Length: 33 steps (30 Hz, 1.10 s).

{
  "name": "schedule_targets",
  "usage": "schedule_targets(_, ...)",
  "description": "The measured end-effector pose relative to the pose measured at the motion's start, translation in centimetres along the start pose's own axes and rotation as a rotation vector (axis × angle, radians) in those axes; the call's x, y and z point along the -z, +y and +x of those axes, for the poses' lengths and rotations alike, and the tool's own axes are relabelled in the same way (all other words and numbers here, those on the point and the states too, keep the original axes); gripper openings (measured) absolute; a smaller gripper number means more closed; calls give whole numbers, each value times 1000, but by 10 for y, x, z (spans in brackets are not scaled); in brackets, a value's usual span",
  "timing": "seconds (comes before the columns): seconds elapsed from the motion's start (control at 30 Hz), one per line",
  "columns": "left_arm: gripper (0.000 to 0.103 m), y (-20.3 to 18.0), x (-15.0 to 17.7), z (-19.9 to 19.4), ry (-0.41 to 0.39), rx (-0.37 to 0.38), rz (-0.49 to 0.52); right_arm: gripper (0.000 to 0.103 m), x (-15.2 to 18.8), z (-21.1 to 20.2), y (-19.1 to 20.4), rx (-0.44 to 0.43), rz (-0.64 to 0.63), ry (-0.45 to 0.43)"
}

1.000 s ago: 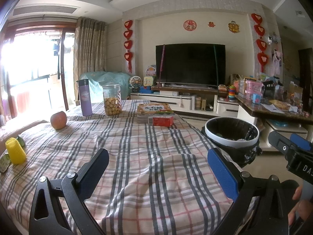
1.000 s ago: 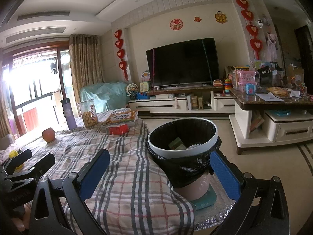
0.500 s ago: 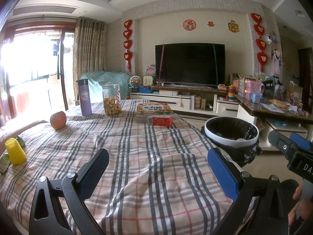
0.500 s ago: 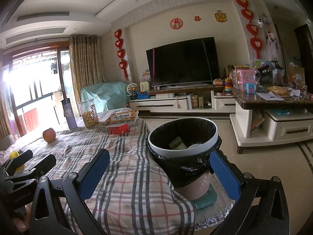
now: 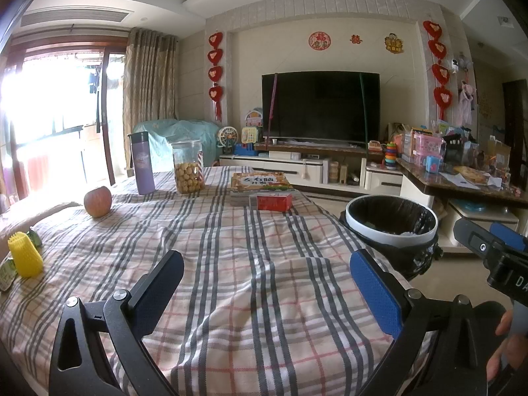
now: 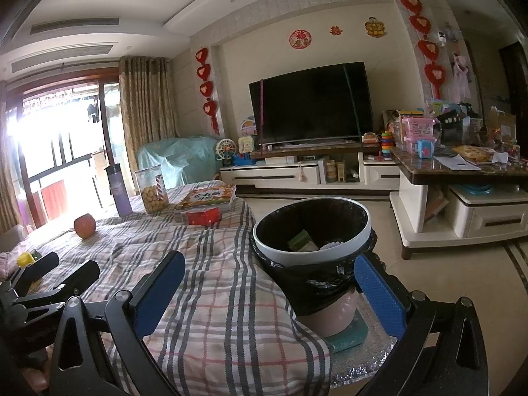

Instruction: Collect trash

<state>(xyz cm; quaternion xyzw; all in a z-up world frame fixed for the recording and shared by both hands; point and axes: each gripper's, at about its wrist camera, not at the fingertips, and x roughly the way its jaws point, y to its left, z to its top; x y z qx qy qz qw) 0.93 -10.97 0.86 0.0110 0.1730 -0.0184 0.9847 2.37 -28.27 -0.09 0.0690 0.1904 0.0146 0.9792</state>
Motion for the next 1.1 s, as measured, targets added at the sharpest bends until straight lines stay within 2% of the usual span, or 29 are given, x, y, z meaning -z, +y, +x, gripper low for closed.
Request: schedule_targets(1.1,102,8,1,13,40,15,-23,103,-5,9,-2,-35,9,35)
